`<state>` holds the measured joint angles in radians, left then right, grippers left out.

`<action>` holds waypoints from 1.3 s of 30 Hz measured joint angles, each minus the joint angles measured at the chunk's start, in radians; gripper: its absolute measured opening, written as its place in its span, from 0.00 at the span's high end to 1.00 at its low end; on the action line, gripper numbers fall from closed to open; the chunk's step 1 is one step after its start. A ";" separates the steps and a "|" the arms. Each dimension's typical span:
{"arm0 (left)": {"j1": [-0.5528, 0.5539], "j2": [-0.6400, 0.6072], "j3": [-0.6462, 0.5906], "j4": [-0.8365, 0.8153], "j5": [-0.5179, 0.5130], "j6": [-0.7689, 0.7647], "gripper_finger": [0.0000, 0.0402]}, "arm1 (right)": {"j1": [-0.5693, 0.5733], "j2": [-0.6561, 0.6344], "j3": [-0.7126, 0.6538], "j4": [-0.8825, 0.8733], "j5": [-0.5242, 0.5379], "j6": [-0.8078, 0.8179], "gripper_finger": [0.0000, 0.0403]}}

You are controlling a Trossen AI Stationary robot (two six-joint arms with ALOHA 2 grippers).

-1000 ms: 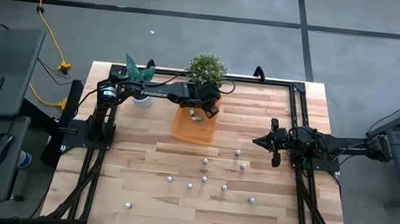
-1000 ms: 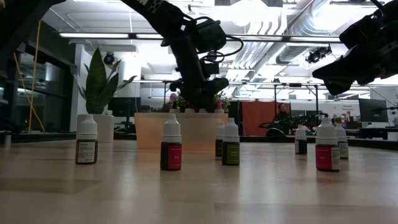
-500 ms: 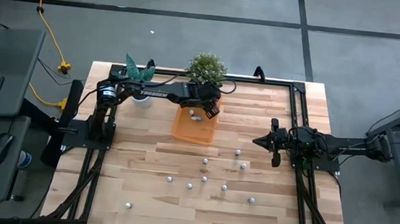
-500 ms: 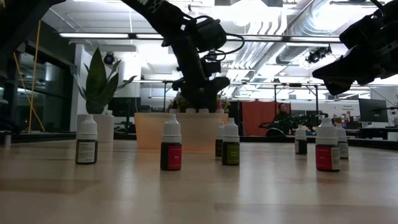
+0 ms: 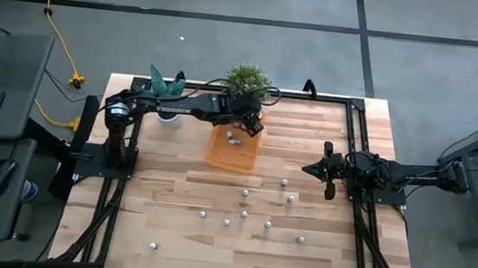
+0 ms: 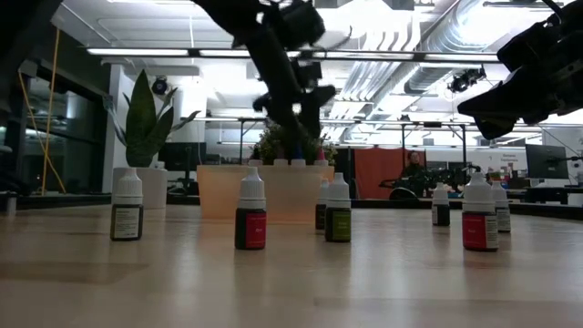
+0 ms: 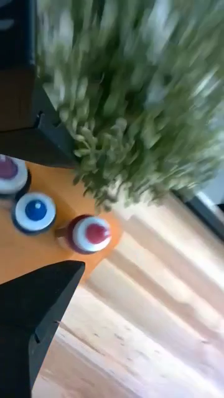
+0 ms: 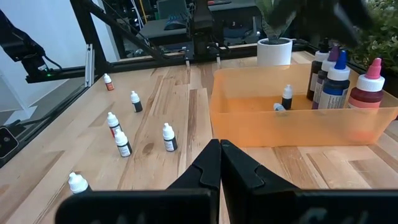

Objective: Pick & Place food coloring
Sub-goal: Put the small orange food coloring bottle into the orange bin

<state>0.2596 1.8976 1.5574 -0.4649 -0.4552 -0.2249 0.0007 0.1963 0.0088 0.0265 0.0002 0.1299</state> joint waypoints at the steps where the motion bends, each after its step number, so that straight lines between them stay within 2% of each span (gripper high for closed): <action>1: 0.000 -0.015 0.000 0.000 -0.005 0.000 0.38 | 0.000 0.000 0.000 0.000 0.000 0.000 1.00; 10: -0.020 -0.190 0.000 0.020 -0.051 0.074 0.38 | 0.000 0.000 0.000 0.000 0.000 0.000 1.00; 17: -0.100 -0.346 0.001 -0.049 0.090 0.201 0.38 | 0.000 0.000 0.000 0.000 0.000 0.000 1.00; 23: -0.199 -0.472 0.001 -0.267 0.117 0.278 0.38 | 0.000 0.000 0.000 0.003 0.001 0.000 1.00; 29: -0.315 -0.548 -0.001 -0.561 0.192 0.255 0.38 | 0.000 0.000 0.000 0.004 0.001 0.000 1.00; 33: -0.412 -0.598 -0.092 -0.617 0.224 0.200 0.38 | 0.000 0.000 0.000 0.005 0.001 0.000 1.00; 39: -0.552 -0.701 -0.337 -0.554 0.226 0.088 0.38 | 0.000 0.000 0.000 0.005 0.001 0.000 1.00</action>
<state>-0.2921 1.1964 1.2201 -1.0188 -0.2291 -0.1369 0.0010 0.1963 0.0088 0.0311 0.0010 0.1299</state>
